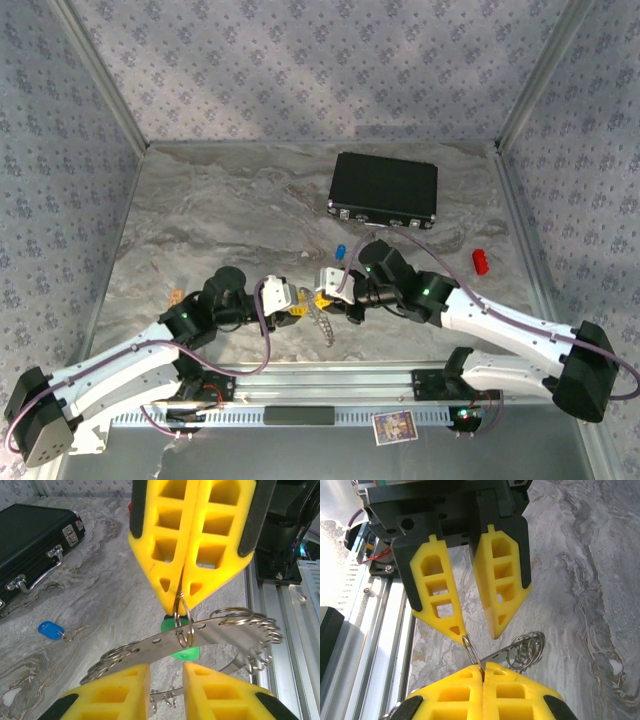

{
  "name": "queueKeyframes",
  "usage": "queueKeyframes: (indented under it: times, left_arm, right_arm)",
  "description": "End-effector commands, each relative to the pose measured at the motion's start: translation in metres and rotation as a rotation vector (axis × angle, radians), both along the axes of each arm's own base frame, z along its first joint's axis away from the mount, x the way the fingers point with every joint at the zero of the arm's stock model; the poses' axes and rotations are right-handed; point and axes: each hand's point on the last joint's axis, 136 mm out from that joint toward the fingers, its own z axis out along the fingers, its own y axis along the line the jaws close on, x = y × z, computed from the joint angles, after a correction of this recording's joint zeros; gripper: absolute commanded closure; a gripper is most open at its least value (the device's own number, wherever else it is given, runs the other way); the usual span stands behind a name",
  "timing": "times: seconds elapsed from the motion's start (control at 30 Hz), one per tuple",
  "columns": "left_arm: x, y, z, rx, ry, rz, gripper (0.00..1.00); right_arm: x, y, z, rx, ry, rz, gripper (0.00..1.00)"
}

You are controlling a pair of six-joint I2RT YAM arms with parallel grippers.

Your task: Put the keys on the keyring

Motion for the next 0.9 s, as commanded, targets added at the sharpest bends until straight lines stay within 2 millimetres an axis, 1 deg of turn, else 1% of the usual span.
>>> queueKeyframes:
  times: [0.0,0.13,0.23,0.33,0.4,0.5,0.53,0.57,0.6,0.63,0.77,0.87]
  left_arm:
    - [-0.004,-0.007,0.017,-0.043,-0.019,-0.041,0.77]
    - [-0.006,-0.009,0.018,-0.052,-0.006,-0.053,0.74]
    - [-0.005,-0.009,0.015,-0.05,-0.001,-0.05,0.75]
    - [0.0,-0.008,0.014,-0.043,-0.006,-0.022,0.8]
    - [0.001,-0.008,0.014,-0.041,-0.009,-0.012,0.86]
    - [0.006,-0.006,0.014,-0.034,-0.022,0.016,0.95]
    - [0.007,-0.006,0.014,-0.036,-0.026,0.023,0.97]
    - [0.009,-0.006,0.014,-0.044,-0.028,0.03,1.0]
    - [0.01,-0.007,0.014,-0.06,-0.026,0.036,1.0]
    - [0.01,-0.008,0.015,-0.084,-0.022,0.038,1.0]
    - [0.006,-0.011,0.011,-0.153,-0.008,0.023,1.0]
    - [0.005,-0.011,0.012,-0.207,-0.025,0.019,1.0]
  right_arm:
    - [0.004,0.001,0.005,-0.04,-0.037,-0.006,1.0]
    - [0.007,0.006,0.006,-0.057,-0.032,-0.027,1.0]
    - [0.006,0.009,0.005,-0.066,-0.018,-0.026,1.0]
    - [0.002,0.012,0.006,-0.068,-0.014,-0.011,1.0]
    - [0.001,0.012,0.006,-0.069,-0.013,-0.007,1.0]
    - [-0.006,0.011,0.006,-0.055,0.006,0.025,1.0]
    - [-0.009,0.01,0.006,-0.04,0.023,0.041,0.95]
    - [-0.01,0.009,0.006,-0.023,0.04,0.048,0.79]
    - [-0.01,0.008,0.005,0.004,0.058,0.05,0.67]
    - [-0.009,0.006,0.005,0.034,0.07,0.049,0.63]
    - [-0.005,0.001,0.007,0.132,0.119,0.052,0.59]
    - [-0.002,-0.001,0.002,0.135,0.128,0.043,0.6]
